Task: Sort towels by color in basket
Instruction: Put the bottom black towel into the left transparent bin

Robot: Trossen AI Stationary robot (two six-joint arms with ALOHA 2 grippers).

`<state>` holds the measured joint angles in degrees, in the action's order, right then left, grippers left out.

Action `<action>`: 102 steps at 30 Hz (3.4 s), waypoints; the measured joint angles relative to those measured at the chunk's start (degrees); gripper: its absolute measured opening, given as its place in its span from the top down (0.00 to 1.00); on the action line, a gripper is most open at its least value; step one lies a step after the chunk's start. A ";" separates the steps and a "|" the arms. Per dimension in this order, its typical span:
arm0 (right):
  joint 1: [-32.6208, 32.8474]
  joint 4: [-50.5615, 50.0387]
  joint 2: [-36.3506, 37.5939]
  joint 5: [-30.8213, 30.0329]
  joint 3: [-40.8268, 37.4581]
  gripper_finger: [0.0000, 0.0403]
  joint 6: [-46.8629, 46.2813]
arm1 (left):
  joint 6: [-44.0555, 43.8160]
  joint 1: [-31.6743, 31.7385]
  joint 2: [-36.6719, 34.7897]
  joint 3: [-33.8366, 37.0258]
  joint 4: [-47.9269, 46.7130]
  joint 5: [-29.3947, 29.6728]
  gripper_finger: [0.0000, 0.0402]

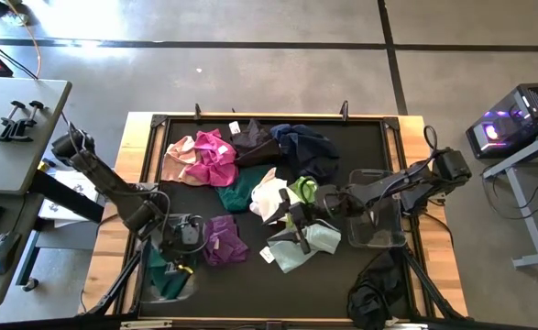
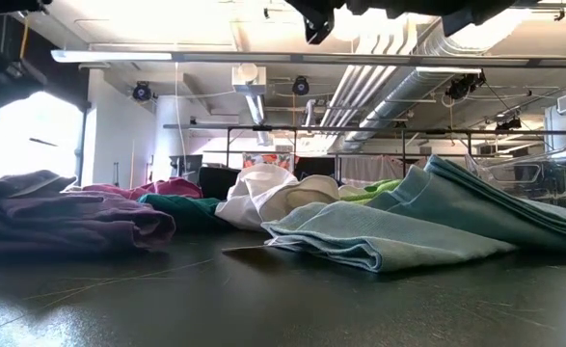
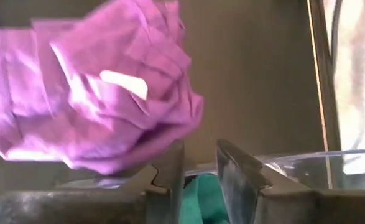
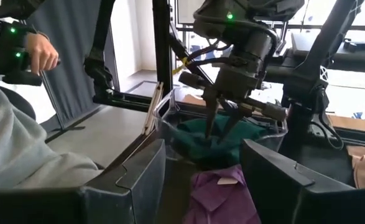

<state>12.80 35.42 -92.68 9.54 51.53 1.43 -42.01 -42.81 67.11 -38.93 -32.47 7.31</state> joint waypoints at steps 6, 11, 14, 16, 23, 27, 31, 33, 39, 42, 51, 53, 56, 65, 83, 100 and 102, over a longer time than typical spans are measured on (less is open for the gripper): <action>0.00 1.92 0.00 0.00 0.00 0.50 0.08 | -2.65 0.20 0.08 -1.75 -5.13 -8.56 0.87; 0.00 2.14 0.00 -0.02 0.00 0.50 0.50 | -2.36 0.04 0.22 -6.57 -12.21 -8.62 0.94; 0.00 2.61 0.09 -0.02 0.00 0.50 0.52 | 1.89 -0.20 0.22 -9.65 -14.78 -6.91 0.97; 0.00 2.83 0.47 -0.02 0.00 0.50 1.34 | 6.50 -0.19 0.22 -11.67 -13.52 -2.90 0.99; 0.64 1.32 3.09 -2.17 0.00 0.50 2.59 | 21.49 0.05 0.09 -10.85 -5.92 20.33 1.00; 2.51 -9.80 6.10 -17.17 1.68 0.50 5.87 | 27.60 1.95 0.22 -5.84 7.00 30.90 1.00; 4.28 -28.71 8.17 -26.36 6.84 0.50 2.83 | 35.48 6.14 0.21 0.49 22.09 31.78 1.00; 5.13 -39.50 8.39 -25.75 10.90 0.50 -2.35 | 41.31 8.51 0.20 2.85 29.48 28.82 1.00; 6.86 -65.35 7.26 -7.45 21.06 0.50 -22.18 | 51.87 15.35 -1.33 5.70 37.17 13.60 1.00; 7.85 -64.31 7.10 -0.33 19.84 0.50 -34.76 | 54.75 17.23 -1.61 5.67 37.40 8.64 1.00; 16.41 -74.43 7.10 -2.85 18.86 0.50 -63.99 | 62.98 22.80 -2.50 5.63 36.90 -7.33 1.00; 19.46 -77.58 7.10 -2.86 18.86 0.50 -71.01 | 63.14 24.04 -2.48 5.63 36.56 -11.98 1.00; 23.74 -81.63 6.84 -1.40 18.84 0.50 -82.44 | 63.18 24.49 -2.37 5.63 36.69 -16.53 1.00; 33.01 -84.97 6.34 7.61 18.80 0.50 -110.98 | 62.72 24.87 -2.25 5.63 35.55 -18.02 1.00; 38.21 -87.90 -9.63 5.31 18.80 0.50 -110.43 | 62.18 25.88 -2.25 5.63 34.50 -18.79 1.00; 37.16 -83.10 -19.10 4.97 18.97 0.77 -93.88 | 61.70 25.92 -2.25 5.63 34.07 -18.75 1.00; 37.42 -81.26 -19.08 1.75 18.97 0.87 -92.68 | 61.70 25.92 -2.25 5.63 33.92 -18.74 1.00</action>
<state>50.22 -45.84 -111.77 11.29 70.50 -91.24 19.68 -16.88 64.86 -33.30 1.45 -11.43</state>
